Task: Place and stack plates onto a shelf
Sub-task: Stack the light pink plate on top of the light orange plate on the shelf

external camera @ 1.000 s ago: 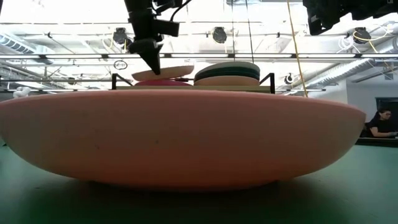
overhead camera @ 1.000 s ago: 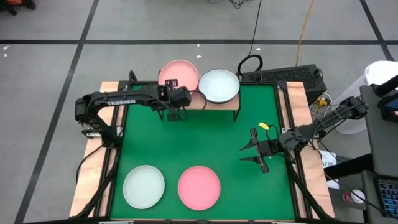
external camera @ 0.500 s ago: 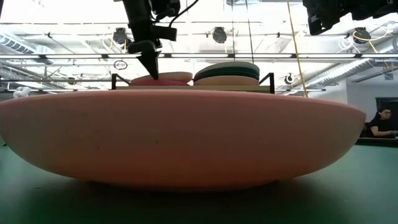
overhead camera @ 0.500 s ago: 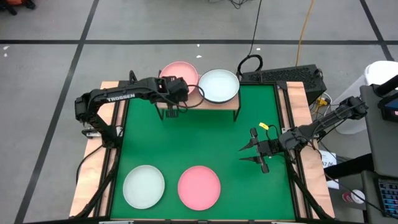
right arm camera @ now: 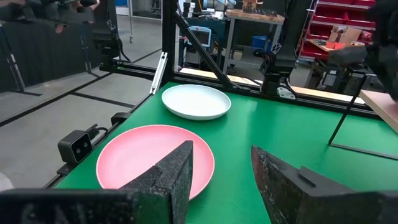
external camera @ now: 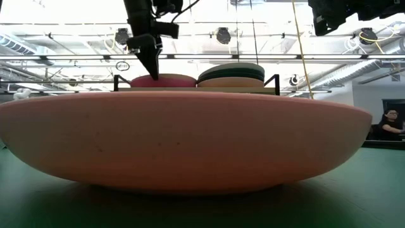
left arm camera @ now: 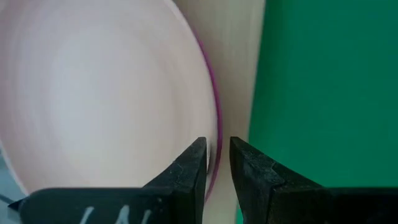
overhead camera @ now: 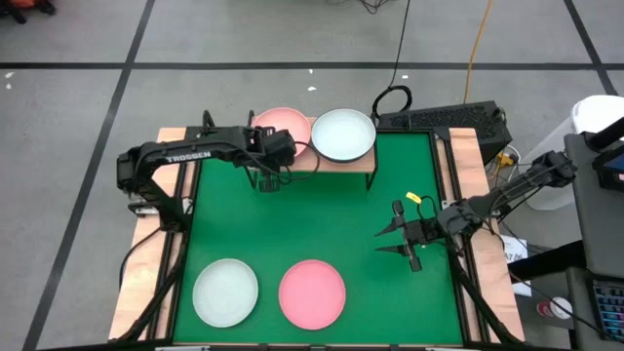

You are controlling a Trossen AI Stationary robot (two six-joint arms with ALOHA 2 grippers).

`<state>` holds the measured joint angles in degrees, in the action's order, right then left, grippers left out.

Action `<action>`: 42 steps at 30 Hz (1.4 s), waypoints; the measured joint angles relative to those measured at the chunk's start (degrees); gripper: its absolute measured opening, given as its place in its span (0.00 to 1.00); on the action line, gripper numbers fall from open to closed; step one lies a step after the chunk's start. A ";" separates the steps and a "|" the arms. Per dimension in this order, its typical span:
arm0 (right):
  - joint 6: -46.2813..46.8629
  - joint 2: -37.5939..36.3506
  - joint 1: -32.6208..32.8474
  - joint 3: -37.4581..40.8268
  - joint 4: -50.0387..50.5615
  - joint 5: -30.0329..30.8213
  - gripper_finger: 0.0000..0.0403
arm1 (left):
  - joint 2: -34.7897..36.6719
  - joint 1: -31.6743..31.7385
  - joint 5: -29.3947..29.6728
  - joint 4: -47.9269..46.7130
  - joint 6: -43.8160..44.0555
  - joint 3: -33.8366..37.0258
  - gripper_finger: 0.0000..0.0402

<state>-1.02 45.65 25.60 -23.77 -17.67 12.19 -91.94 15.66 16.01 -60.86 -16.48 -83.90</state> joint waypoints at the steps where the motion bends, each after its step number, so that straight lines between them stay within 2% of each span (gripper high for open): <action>1: 0.12 0.00 -0.02 0.00 0.00 0.00 0.36 | 0.46 -0.13 0.04 0.03 0.12 0.00 0.19; 15: 0.28 0.02 0.01 0.00 -0.20 0.01 0.36 | 9.75 -2.17 0.48 1.26 5.68 0.00 0.20; 18: 0.86 0.01 0.01 0.00 -0.11 0.00 0.36 | 11.40 -4.29 -3.81 2.35 10.86 0.00 0.20; 22: 1.86 0.02 0.01 0.00 -0.11 0.00 0.36 | 12.98 -10.13 -5.76 5.06 11.77 -0.02 0.20; 26: 2.72 0.02 0.01 0.00 -0.49 -0.15 0.36 | 13.25 -16.85 -3.28 8.45 11.26 -0.01 0.18; 32: 2.42 3.93 0.01 -0.02 0.52 1.51 0.36 | 14.53 -26.65 4.53 12.64 13.57 1.19 0.02; 34: 2.18 6.89 0.01 -0.02 -0.26 1.23 0.36 | 15.29 -29.01 5.33 14.17 14.68 3.07 0.02; 37: 1.77 11.33 0.19 -0.52 -1.09 0.42 0.36 | 18.65 -31.08 7.80 21.31 15.64 8.07 0.02; 42: -1.72 18.43 2.21 -4.92 -0.01 -0.39 0.36 | 27.07 -33.38 9.76 40.67 15.07 22.45 0.02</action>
<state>-2.74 64.08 27.80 -28.69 -17.68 11.80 -64.88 -17.72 25.77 -20.19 -1.41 -61.45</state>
